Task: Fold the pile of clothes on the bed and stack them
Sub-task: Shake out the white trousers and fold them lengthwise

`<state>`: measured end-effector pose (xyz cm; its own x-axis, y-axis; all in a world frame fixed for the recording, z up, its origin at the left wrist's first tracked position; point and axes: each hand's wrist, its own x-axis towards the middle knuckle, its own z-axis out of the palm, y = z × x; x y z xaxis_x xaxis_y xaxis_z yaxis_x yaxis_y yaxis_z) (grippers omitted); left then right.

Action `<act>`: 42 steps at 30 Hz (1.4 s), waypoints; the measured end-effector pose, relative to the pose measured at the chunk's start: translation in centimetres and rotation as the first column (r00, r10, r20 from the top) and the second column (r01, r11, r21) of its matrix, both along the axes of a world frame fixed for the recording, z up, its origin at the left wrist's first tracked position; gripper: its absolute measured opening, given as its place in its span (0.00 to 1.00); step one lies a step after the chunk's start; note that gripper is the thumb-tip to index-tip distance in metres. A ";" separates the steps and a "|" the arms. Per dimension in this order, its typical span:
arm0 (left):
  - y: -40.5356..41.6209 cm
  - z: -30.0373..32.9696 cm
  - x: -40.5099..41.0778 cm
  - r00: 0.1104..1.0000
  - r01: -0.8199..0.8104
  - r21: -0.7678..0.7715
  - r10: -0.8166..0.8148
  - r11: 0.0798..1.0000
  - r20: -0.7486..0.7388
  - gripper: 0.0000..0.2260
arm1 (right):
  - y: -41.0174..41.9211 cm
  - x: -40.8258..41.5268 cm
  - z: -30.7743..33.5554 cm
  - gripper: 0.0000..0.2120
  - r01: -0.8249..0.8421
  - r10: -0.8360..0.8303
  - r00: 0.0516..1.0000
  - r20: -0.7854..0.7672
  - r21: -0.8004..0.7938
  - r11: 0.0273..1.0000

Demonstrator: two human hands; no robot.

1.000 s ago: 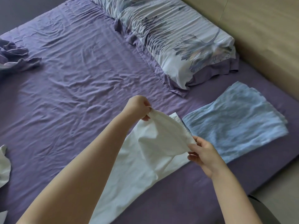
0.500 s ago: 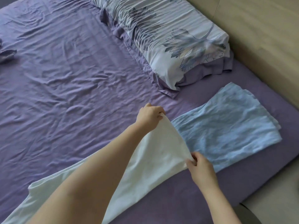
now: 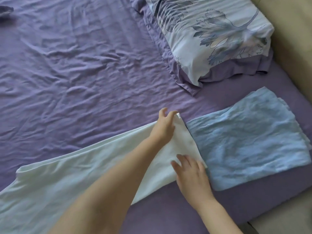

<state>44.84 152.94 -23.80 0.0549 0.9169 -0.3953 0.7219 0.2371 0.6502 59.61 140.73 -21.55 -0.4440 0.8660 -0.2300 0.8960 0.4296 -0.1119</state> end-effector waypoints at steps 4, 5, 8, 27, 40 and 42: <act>-6.5 -0.4 -3.3 0.958 0.125 0.038 -0.111 0.991 -0.265 0.26 | -0.2 0.0 -0.6 0.17 0.028 -0.018 0.998 0.068 -0.146 0.989; -8.5 -0.6 -4.5 0.936 0.118 -0.005 -0.113 0.993 -0.333 0.25 | -0.2 -0.3 -0.5 0.17 0.060 -0.046 0.995 0.086 -0.169 0.984; -14.3 -0.8 -8.3 0.879 0.032 -0.136 -0.092 0.990 -0.468 0.24 | -0.5 -2.6 -0.3 0.20 0.069 -0.040 0.993 0.114 -0.262 0.963; -25.8 0.8 -34.7 0.677 -0.354 -0.022 0.240 0.935 -0.696 0.23 | -3.6 -28.0 -2.8 0.24 -0.345 0.366 0.931 -0.003 -0.343 0.874; -24.4 0.2 -42.4 0.801 -0.350 -0.071 0.260 0.934 -0.539 0.13 | 2.8 -30.7 -4.1 0.10 -0.253 0.257 0.965 0.059 -0.071 0.965; -23.0 -0.4 -43.3 0.810 -0.346 -0.094 0.247 0.933 -0.533 0.13 | 3.5 -31.5 -4.8 0.10 -0.231 0.233 0.971 0.060 -0.036 0.972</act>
<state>1.51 129.94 -24.22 -0.4604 0.7664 -0.4479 0.8106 0.5687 0.1398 28.13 144.27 -26.32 -0.6156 0.7339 -0.2873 0.7780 0.6240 -0.0731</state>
